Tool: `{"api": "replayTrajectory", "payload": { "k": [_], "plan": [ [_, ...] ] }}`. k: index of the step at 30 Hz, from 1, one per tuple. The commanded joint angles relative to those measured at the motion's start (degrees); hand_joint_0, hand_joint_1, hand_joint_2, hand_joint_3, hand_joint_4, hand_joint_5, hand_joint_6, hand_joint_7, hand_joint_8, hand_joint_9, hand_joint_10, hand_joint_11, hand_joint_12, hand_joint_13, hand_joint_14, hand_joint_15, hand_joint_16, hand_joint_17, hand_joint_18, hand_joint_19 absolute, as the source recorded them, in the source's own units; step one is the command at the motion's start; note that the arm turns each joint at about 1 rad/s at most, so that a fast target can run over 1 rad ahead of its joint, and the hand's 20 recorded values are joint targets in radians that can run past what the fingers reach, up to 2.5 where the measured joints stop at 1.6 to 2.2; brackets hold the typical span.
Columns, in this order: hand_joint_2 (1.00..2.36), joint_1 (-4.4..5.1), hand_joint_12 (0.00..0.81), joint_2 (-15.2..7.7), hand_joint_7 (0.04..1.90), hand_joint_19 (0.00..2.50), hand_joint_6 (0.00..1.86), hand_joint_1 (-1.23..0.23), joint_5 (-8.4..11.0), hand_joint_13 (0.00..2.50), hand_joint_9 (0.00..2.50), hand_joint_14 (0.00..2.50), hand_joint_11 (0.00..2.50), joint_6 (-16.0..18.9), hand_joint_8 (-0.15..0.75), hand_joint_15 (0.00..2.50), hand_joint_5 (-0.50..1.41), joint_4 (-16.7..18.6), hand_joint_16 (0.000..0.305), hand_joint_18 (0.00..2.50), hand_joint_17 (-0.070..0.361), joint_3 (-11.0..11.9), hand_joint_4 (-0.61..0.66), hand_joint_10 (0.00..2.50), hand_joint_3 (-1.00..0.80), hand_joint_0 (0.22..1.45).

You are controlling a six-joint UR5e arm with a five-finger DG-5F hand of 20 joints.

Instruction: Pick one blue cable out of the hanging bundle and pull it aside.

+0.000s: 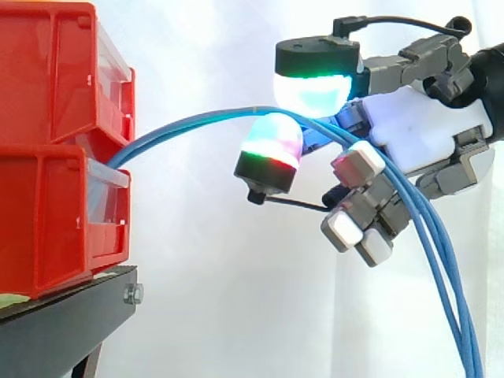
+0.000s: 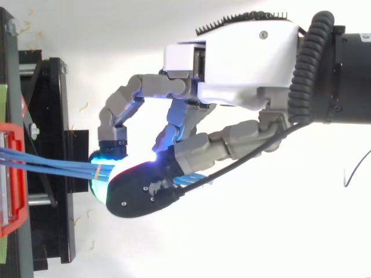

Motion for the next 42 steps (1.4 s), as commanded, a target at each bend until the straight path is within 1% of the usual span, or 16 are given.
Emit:
{"api": "replayTrajectory", "payload": {
  "k": [1,3,8,14,19,22,23,25,26,28,30,31,34,37,39,42],
  "plan": [
    [1.08,-0.02,0.421,0.00,0.87,0.59,0.88,-0.89,0.00,0.83,1.21,0.02,0.55,0.00,0.279,0.50,-0.06,0.01,0.064,0.72,0.145,-0.19,0.02,0.02,-0.09,0.59],
    [1.00,-0.02,0.406,0.00,0.90,0.60,0.88,-0.91,0.00,0.81,1.19,0.02,0.56,0.00,0.260,0.51,-0.06,0.10,0.060,0.68,0.135,-0.45,0.02,0.02,-0.10,0.64],
    [1.01,-0.02,0.349,0.00,1.00,0.60,0.87,-0.93,0.00,0.74,1.12,0.02,0.58,0.00,0.220,0.52,-0.08,0.10,0.049,0.58,0.110,-0.54,-0.03,0.02,-0.26,0.69],
    [1.01,-0.11,0.341,0.00,1.09,0.58,0.88,-0.96,0.00,0.73,1.11,0.02,0.55,0.00,0.208,0.51,-0.08,0.10,0.048,0.58,0.107,-0.54,-0.08,0.02,-0.38,0.74],
    [1.00,-0.11,0.342,0.00,1.14,0.58,0.88,-0.96,0.00,0.74,1.13,0.02,0.54,0.00,0.216,0.50,-0.07,0.19,0.048,0.59,0.107,-0.54,-0.08,0.02,-0.46,0.75],
    [1.00,-0.11,0.339,0.00,1.17,0.58,0.88,-0.96,0.00,0.75,1.14,0.02,0.54,0.00,0.220,0.50,-0.07,0.27,0.048,0.60,0.107,-0.54,-0.07,0.03,-0.50,0.73],
    [1.00,-0.11,0.338,0.00,1.15,0.58,0.88,-0.95,0.00,0.76,1.15,0.02,0.55,0.00,0.220,0.51,-0.07,0.27,0.048,0.60,0.107,-0.54,-0.06,0.02,-0.50,0.72],
    [1.00,-0.11,0.338,0.00,0.98,0.60,0.88,-0.89,0.00,0.76,1.17,0.02,0.53,0.00,0.216,0.51,-0.06,0.19,0.047,0.60,0.106,-0.54,0.04,0.02,-0.50,0.62],
    [1.00,-0.19,0.340,0.00,0.95,0.60,0.88,-0.86,0.00,0.77,1.19,0.02,0.53,0.09,0.225,0.51,-0.05,0.19,0.048,0.61,0.108,-0.54,0.06,0.02,-0.50,0.58],
    [1.00,-0.19,0.370,0.00,0.91,0.59,0.86,-0.78,-0.09,0.81,1.23,0.02,0.49,0.09,0.237,0.50,-0.03,0.19,0.054,0.66,0.122,-0.54,0.05,0.02,-0.50,0.46],
    [1.00,-0.19,0.390,0.00,0.91,0.59,0.85,-0.75,-0.18,0.82,1.24,0.02,0.49,0.00,0.260,0.49,-0.03,0.19,0.058,0.69,0.130,-0.54,0.03,0.02,-0.50,0.42],
    [1.00,-0.19,0.410,0.09,0.88,0.58,0.84,-0.69,-0.26,0.83,1.25,0.02,0.47,0.00,0.272,0.49,-0.03,0.10,0.062,0.71,0.140,-0.45,0.03,0.02,-0.50,0.38],
    [1.00,-0.28,0.424,0.09,0.83,0.59,0.84,-0.56,-0.26,0.81,1.23,0.02,0.45,-0.18,0.286,0.48,-0.04,-0.08,0.065,0.69,0.147,0.08,0.03,0.02,-0.50,0.37],
    [1.00,-0.46,0.416,0.09,0.79,0.62,0.85,-0.44,-0.26,0.80,1.21,0.02,0.46,-0.53,0.281,0.50,-0.05,-0.43,0.063,0.64,0.142,0.25,0.02,0.02,-0.50,0.43],
    [1.00,-0.55,0.387,0.00,0.80,0.65,0.85,-0.45,-0.26,0.77,1.18,0.02,0.49,-0.53,0.255,0.52,-0.06,-0.52,0.056,0.59,0.126,0.25,0.00,0.02,-0.50,0.47],
    [1.00,-0.55,0.409,0.00,0.80,0.63,0.85,-0.53,-0.35,0.79,1.20,0.02,0.49,-0.53,0.275,0.51,-0.06,-0.52,0.061,0.63,0.137,0.17,0.01,0.02,-0.47,0.53]
  ]
}}
